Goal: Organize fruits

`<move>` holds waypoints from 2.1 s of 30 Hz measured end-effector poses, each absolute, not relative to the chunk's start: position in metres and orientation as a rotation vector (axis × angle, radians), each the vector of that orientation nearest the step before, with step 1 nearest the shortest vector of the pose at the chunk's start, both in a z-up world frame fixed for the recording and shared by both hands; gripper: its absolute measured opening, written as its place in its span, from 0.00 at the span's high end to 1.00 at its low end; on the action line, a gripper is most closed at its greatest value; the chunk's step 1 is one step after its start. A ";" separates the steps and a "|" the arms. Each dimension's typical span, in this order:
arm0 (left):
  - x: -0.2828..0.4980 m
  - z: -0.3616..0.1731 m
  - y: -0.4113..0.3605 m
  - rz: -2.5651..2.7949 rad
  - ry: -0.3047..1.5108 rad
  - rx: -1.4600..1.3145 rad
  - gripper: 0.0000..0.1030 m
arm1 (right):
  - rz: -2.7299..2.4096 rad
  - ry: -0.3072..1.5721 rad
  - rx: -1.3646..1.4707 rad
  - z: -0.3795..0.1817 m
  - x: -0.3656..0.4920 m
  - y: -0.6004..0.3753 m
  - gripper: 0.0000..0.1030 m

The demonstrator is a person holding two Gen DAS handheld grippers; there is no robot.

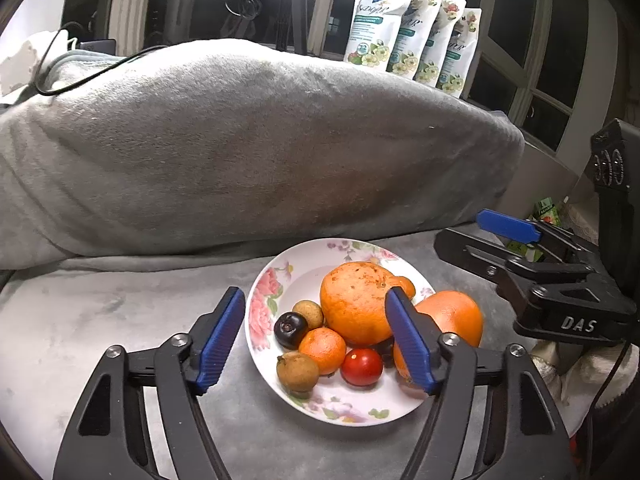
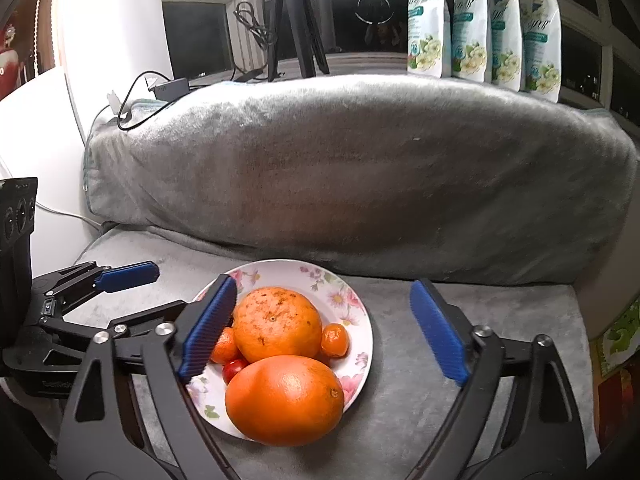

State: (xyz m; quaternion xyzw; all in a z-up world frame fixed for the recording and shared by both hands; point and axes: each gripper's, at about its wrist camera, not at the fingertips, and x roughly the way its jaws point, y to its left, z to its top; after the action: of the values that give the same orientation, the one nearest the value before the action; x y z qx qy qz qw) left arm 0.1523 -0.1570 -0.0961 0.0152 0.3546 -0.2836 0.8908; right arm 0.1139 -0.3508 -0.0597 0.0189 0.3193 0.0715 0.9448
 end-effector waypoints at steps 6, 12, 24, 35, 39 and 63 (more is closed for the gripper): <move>0.150 -0.094 -0.154 -0.565 0.741 0.031 0.25 | 0.134 0.642 0.031 -0.055 0.109 -0.351 0.08; 0.145 -0.091 -0.152 -0.556 0.735 0.031 0.25 | 0.122 0.634 0.029 -0.053 0.103 -0.351 0.03; 0.129 -0.076 -0.142 -0.548 0.695 0.021 0.25 | 0.108 0.594 0.022 -0.038 0.086 -0.345 0.02; 0.103 -0.063 -0.122 -0.531 0.656 0.001 0.25 | 0.103 0.536 0.020 -0.024 0.053 -0.339 0.00; 0.091 -0.058 -0.115 -0.512 0.637 0.003 0.25 | 0.087 0.512 0.007 -0.021 0.039 -0.337 0.00; 0.057 -0.054 -0.106 -0.419 0.610 0.041 0.18 | 0.052 0.477 0.000 -0.019 0.000 -0.341 0.00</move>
State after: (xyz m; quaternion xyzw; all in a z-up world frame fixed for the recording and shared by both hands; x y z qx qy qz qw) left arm 0.0575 -0.1055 -0.0539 0.0199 0.2981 -0.2049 0.9321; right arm -0.0002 -0.3411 -0.0188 -0.0002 0.2364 0.0259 0.9713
